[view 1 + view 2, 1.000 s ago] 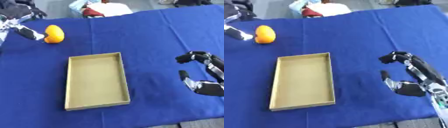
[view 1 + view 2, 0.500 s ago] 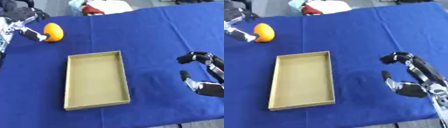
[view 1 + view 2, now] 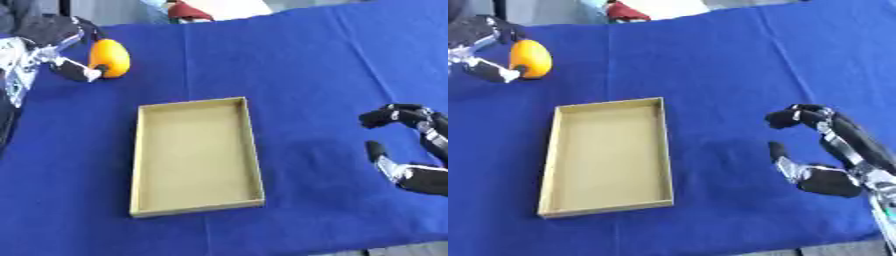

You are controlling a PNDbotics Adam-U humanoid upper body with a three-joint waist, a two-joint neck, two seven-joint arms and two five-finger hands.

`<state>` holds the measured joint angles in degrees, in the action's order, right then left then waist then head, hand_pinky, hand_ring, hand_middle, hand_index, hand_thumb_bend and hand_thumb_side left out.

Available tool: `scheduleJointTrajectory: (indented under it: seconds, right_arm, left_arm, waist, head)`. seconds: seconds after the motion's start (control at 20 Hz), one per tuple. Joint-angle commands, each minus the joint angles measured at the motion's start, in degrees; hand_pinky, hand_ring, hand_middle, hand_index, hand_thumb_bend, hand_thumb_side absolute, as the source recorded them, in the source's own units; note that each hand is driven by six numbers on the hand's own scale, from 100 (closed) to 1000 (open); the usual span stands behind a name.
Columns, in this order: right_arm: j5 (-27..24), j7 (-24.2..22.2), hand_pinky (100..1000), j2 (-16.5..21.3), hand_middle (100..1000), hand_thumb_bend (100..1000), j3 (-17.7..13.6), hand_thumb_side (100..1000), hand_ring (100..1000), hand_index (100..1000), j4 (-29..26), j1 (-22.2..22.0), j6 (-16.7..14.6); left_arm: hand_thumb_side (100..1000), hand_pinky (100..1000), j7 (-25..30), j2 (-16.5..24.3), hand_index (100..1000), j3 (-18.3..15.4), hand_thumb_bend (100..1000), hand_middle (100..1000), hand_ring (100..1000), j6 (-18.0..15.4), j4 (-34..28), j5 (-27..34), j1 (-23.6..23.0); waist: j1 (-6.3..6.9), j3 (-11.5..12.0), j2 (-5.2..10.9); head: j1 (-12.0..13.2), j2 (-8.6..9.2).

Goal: Pick up objects on the table and place them in the box.

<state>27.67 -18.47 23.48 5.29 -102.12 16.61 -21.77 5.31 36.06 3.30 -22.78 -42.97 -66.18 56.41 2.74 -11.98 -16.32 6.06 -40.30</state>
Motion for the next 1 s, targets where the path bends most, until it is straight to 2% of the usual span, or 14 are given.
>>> scheduleJointTrajectory:
  seconds: [0.05, 0.3, 0.35, 0.4, 0.65, 1.0]
  right_arm:
    - [-0.28, 0.08, 694, 0.48, 650, 100, -0.50, 579, 683, 810, -1.08, 0.59, 0.00]
    - [-0.24, 0.13, 694, 0.48, 650, 100, -0.56, 576, 684, 810, -1.08, 0.57, 0.03]
    - [-0.24, 0.14, 694, 0.48, 650, 100, -0.57, 575, 684, 810, -1.08, 0.57, 0.03]
    - [-0.22, 0.15, 694, 0.48, 650, 100, -0.59, 574, 684, 810, -1.07, 0.56, 0.04]
    - [-0.15, 0.24, 695, 0.59, 651, 100, -0.69, 563, 685, 810, -1.05, 0.46, 0.06]
    - [0.00, 0.38, 696, 0.80, 651, 100, -0.84, 552, 685, 811, -1.01, 0.28, 0.07]
  left_arm:
    - [283, 680, -1.15, 0.78, 850, -0.25, 266, 659, 632, 0.03, -0.31, -0.69, 0.59]
    - [257, 647, -1.35, 0.67, 797, 0.02, 191, 605, 580, -0.64, -0.47, -1.78, 0.43]
    - [237, 636, -1.46, 0.69, 769, 0.02, 114, 582, 562, -0.84, -0.58, -1.88, 0.43]
    - [231, 628, -1.69, 0.75, 758, 0.00, 100, 574, 551, -1.13, -0.74, -1.83, 0.41]
    - [245, 565, -3.59, 1.24, 642, -0.19, 100, 481, 480, -2.65, -1.85, 0.39, 0.29]
    - [254, 530, -5.63, 3.14, 562, 0.41, 100, 415, 437, -4.81, -5.68, 4.94, -0.52]
  waist:
    - [-0.13, -0.10, 0.83]
    - [-0.20, -0.23, 0.82]
    - [-0.21, -0.23, 0.86]
    - [-0.23, -0.22, 0.92]
    - [-0.36, -0.11, 1.44]
    - [-0.39, 0.42, 2.30]
  head:
    - [-0.24, -0.11]
    - [-0.59, 0.01]
    - [-0.60, 0.04]
    - [-0.64, 0.06]
    - [-0.79, 0.07]
    - [-1.17, 0.19]
